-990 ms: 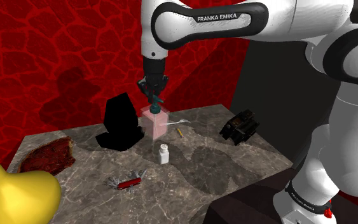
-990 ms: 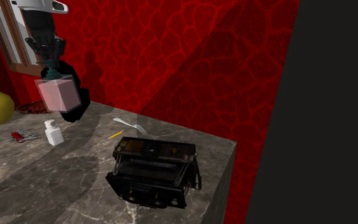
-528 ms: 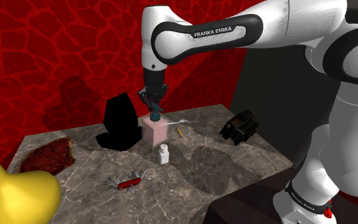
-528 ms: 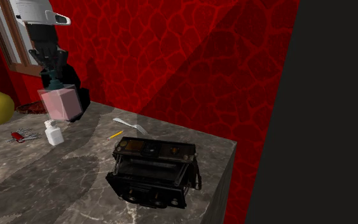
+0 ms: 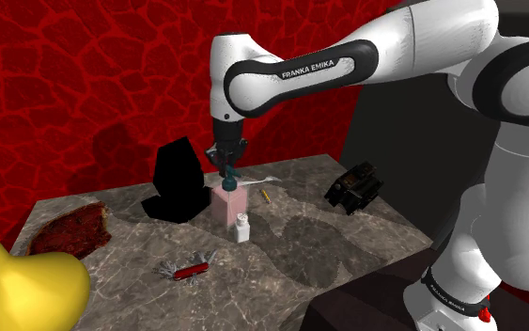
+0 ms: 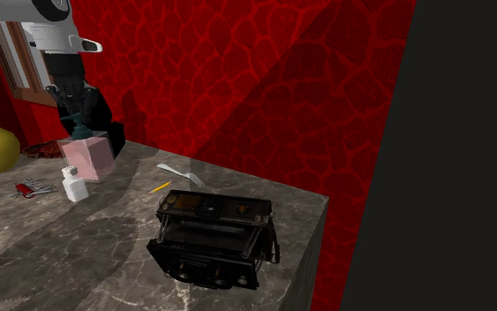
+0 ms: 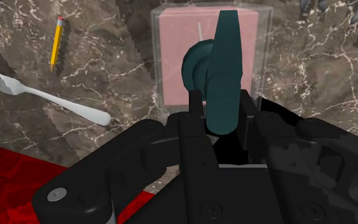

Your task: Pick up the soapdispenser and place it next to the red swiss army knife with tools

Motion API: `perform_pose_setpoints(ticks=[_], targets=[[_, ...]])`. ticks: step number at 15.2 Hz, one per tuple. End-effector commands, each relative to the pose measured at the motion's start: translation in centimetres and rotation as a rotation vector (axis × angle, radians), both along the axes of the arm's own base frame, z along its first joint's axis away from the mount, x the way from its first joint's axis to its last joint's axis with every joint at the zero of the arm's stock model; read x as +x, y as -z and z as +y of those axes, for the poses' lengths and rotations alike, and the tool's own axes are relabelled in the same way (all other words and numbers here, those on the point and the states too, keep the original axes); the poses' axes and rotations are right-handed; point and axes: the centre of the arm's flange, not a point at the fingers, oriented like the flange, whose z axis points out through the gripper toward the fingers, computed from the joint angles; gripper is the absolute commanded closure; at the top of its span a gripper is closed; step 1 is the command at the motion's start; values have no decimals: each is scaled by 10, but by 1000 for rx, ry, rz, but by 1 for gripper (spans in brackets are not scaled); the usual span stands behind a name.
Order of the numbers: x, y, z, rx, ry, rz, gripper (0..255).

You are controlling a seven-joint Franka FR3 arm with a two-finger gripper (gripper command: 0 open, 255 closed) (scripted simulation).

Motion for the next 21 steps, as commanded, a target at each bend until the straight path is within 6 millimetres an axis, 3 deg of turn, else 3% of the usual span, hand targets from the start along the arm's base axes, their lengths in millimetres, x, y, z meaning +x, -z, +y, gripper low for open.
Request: perform_pose_setpoints(ticks=[1,5,13,14,19,21], targets=[[0,10,-1,0,0,-1,255],[0,34,-1,0,0,-1,255],[0,34,-1,0,0,-1,255],[0,34,-1,0,0,-1,0],[0,34,-1,0,0,-1,0],[0,8,-1,0,0,-1,0]])
